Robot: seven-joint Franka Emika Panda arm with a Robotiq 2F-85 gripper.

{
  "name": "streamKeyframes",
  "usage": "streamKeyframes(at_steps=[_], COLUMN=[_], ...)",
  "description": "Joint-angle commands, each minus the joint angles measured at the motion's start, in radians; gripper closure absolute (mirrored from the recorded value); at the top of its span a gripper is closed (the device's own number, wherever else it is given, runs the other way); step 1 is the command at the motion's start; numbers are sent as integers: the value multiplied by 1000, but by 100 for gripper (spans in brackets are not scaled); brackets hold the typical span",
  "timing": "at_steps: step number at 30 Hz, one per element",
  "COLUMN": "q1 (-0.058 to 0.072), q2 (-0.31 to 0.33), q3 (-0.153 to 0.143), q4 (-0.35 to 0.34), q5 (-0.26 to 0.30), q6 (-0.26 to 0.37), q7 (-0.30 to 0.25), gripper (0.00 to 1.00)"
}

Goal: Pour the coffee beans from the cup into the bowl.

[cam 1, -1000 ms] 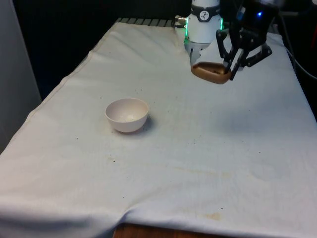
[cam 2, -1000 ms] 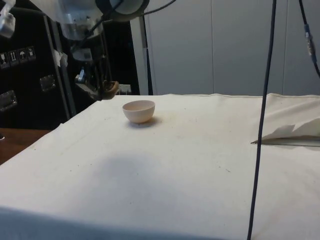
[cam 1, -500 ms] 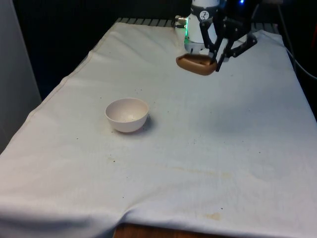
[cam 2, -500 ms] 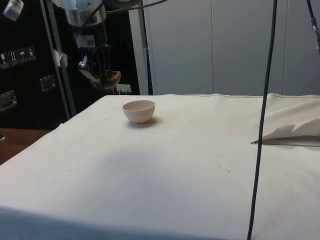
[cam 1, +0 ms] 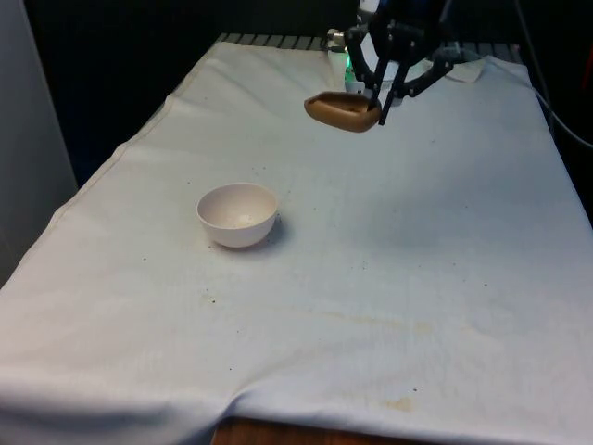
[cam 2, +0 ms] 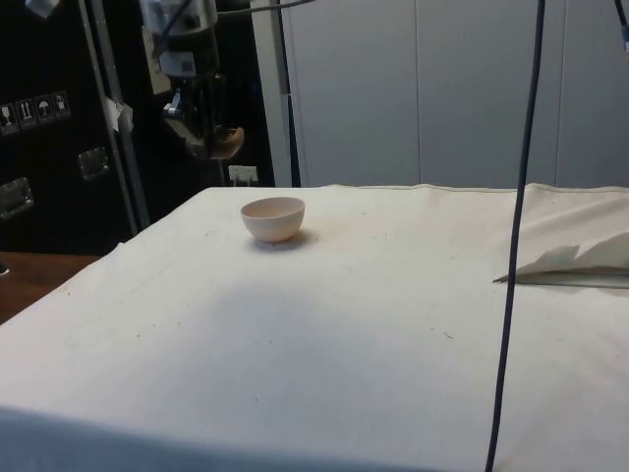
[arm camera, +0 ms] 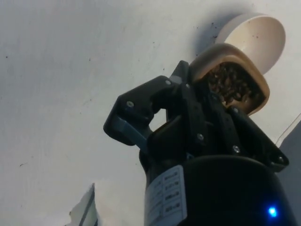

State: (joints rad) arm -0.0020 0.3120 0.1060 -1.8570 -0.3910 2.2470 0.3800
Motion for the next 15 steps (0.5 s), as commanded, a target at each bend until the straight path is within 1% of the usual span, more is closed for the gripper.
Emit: streamKeyframes(at_steps=[1, 7, 8, 9, 14, 15], q1=[-11, -15, -7, -18, -22, -23], q2=[-5, -6, 0, -6, -6, -6], q3=[1, -19, -25, -25, -43, -50], q4=[-7, -8, 0, -7, -7, -7], q5=[24, 65, 49, 80, 119, 136], q6=[16, 30, 18, 34, 45, 49], q7=[-23, -62, -48, -77, -114, -129], gripper=[98, 98, 98, 98, 98, 98])
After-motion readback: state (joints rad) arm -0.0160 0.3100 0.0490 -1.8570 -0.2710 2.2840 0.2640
